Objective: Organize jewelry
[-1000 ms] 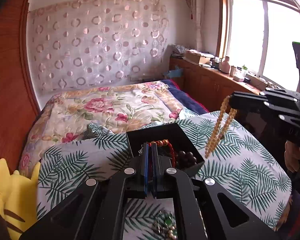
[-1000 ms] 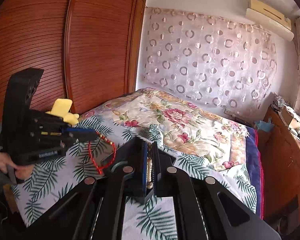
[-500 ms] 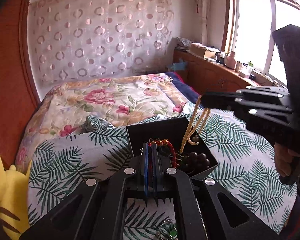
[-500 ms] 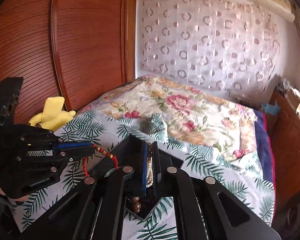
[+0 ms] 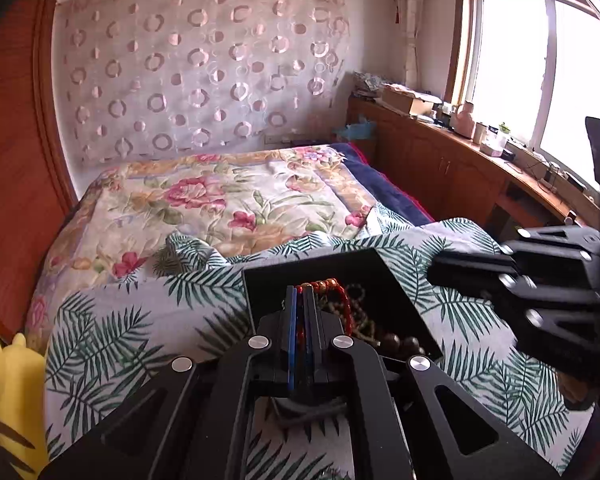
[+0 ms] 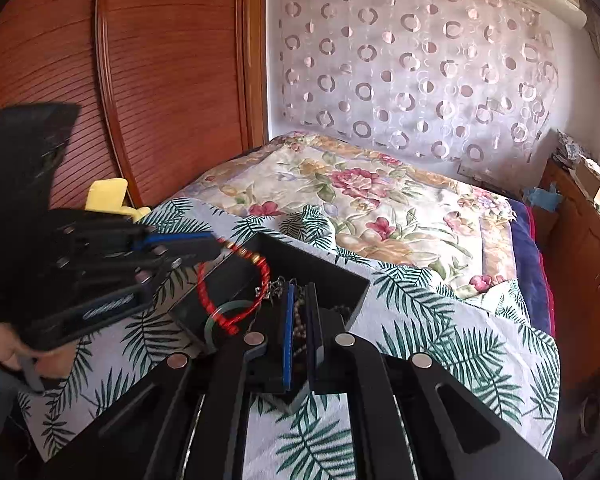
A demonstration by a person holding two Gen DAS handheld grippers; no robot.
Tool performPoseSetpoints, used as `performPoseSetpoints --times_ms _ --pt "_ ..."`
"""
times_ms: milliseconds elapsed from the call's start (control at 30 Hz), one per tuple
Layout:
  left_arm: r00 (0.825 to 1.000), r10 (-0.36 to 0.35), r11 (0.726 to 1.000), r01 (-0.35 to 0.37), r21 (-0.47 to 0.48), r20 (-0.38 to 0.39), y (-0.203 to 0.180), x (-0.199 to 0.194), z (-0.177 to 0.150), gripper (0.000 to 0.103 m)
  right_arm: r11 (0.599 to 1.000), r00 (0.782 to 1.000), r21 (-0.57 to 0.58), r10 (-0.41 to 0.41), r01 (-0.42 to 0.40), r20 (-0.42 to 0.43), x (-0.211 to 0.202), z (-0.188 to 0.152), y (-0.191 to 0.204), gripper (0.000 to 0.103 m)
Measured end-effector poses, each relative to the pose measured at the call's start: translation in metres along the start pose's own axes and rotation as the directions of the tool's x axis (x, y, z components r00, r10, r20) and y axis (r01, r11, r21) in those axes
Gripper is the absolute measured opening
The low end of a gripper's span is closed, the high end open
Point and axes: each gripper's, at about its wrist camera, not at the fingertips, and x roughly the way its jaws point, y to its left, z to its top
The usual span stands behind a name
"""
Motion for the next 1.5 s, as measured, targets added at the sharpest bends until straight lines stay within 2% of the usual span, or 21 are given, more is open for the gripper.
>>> performPoseSetpoints --times_ms 200,300,467,533,700,833,1000,1067,1233,1300,1500 --pt "1.000 -0.005 1.000 0.005 0.001 -0.009 -0.005 0.009 0.004 0.005 1.000 1.000 -0.013 0.007 -0.007 -0.001 -0.014 -0.017 0.003 0.007" --pt "1.000 -0.007 1.000 0.007 -0.002 -0.014 -0.004 0.008 -0.001 0.026 1.000 1.000 -0.016 0.022 -0.022 -0.004 -0.020 -0.026 0.006 0.007" --pt "1.000 -0.006 1.000 0.006 -0.003 -0.009 0.001 -0.007 -0.019 0.041 0.998 0.999 -0.023 0.050 -0.050 -0.010 -0.029 -0.047 0.016 0.007" --pt "1.000 -0.009 1.000 0.009 -0.001 -0.007 0.002 -0.014 -0.028 0.043 0.998 0.998 -0.021 0.062 -0.063 -0.016 -0.031 -0.055 0.020 0.007" --pt "1.000 -0.017 1.000 0.017 0.002 -0.026 0.007 -0.031 -0.055 0.043 0.996 0.996 -0.012 0.086 -0.086 -0.032 -0.031 -0.072 0.030 0.007" --pt "0.997 -0.031 0.999 0.032 0.010 -0.072 0.011 -0.035 -0.079 0.043 0.995 0.994 -0.011 0.096 -0.096 -0.054 -0.027 -0.083 0.036 0.007" --pt "0.991 -0.042 0.999 0.045 0.024 -0.128 0.014 -0.033 -0.104 0.027 0.994 0.992 -0.024 0.103 -0.105 -0.078 -0.022 -0.091 0.045 0.007" --pt "0.986 -0.056 0.998 0.061 0.028 -0.155 0.014 -0.030 -0.111 0.027 0.994 0.991 -0.027 0.106 -0.108 -0.085 -0.020 -0.093 0.047 0.007" --pt "0.979 -0.073 0.996 0.082 0.043 -0.189 0.010 -0.027 -0.121 0.024 0.993 0.989 -0.023 0.113 -0.116 -0.096 -0.016 -0.096 0.049 0.007" --pt "0.975 -0.094 0.993 0.105 0.047 -0.200 0.007 -0.027 -0.123 0.020 0.993 0.989 -0.023 0.113 -0.116 -0.097 -0.016 -0.096 0.050 0.007" --pt "0.971 -0.080 0.992 0.099 0.076 -0.223 -0.002 -0.019 -0.122 0.013 0.993 0.989 -0.022 0.116 -0.119 -0.095 -0.016 -0.096 0.050 0.007"
